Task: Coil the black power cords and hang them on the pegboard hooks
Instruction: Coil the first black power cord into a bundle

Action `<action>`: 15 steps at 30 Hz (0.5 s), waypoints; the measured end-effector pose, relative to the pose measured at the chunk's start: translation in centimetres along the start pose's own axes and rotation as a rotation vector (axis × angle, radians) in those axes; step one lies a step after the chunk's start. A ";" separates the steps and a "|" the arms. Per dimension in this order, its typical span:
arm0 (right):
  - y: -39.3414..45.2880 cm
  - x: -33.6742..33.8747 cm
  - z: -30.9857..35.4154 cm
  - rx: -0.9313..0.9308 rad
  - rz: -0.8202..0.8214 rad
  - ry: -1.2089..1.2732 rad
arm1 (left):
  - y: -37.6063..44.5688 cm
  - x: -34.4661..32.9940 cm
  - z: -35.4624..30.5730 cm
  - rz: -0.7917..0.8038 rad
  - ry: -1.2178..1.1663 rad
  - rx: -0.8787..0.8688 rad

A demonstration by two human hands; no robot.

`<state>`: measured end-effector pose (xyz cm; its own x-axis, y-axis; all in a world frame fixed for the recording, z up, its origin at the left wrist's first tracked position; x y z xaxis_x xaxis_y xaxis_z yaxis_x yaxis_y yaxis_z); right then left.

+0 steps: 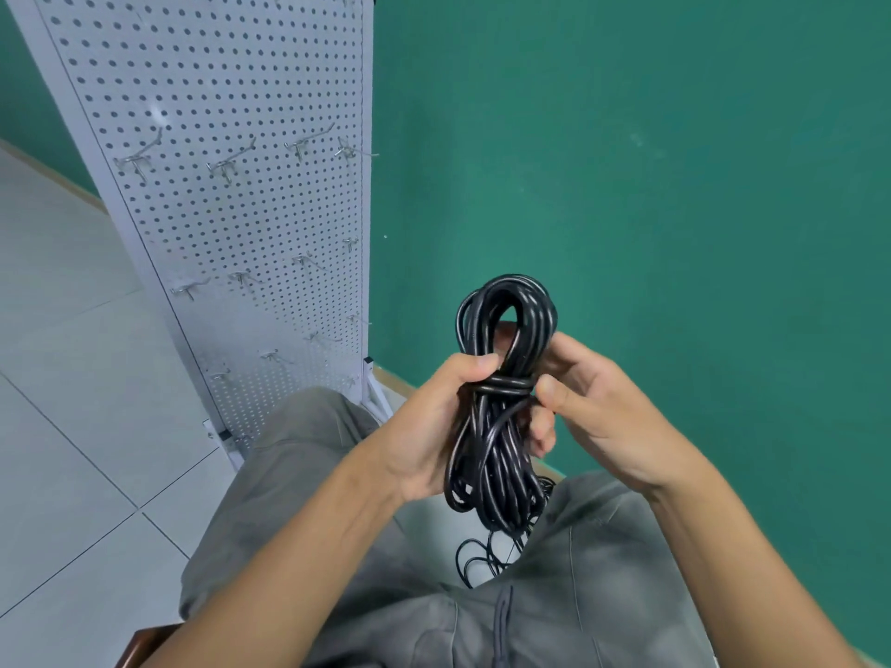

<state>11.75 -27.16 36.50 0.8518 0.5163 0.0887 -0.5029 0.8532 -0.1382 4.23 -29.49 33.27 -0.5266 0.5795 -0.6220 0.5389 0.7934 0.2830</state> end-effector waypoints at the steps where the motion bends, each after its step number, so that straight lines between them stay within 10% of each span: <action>1: 0.2 0.2 0.0 0.013 -0.030 0.029 | 0.1 0.3 0.3 -0.016 -0.052 0.006; 6: 0.0 0.8 -0.1 0.056 -0.161 0.022 | 0.4 2.9 1.5 -0.178 -0.080 0.020; 15: -1.4 1.4 2.2 0.047 -0.592 -0.380 | -0.3 5.3 -3.6 -0.409 0.785 -0.168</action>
<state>13.35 -27.45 38.96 0.8783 -0.0530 0.4753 0.0161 0.9965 0.0814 -1.09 -25.95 32.56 -0.9868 0.1576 -0.0373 0.1402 0.9465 0.2907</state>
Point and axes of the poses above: each hand's wrist, its own y-axis towards the middle knuckle, its own x-axis out of the back of the hand, z = x × y, the point moved 9 cm from there along y, towards the middle knuckle, and after that the axes turned 15 degrees about -x, right-handed, at the moved point
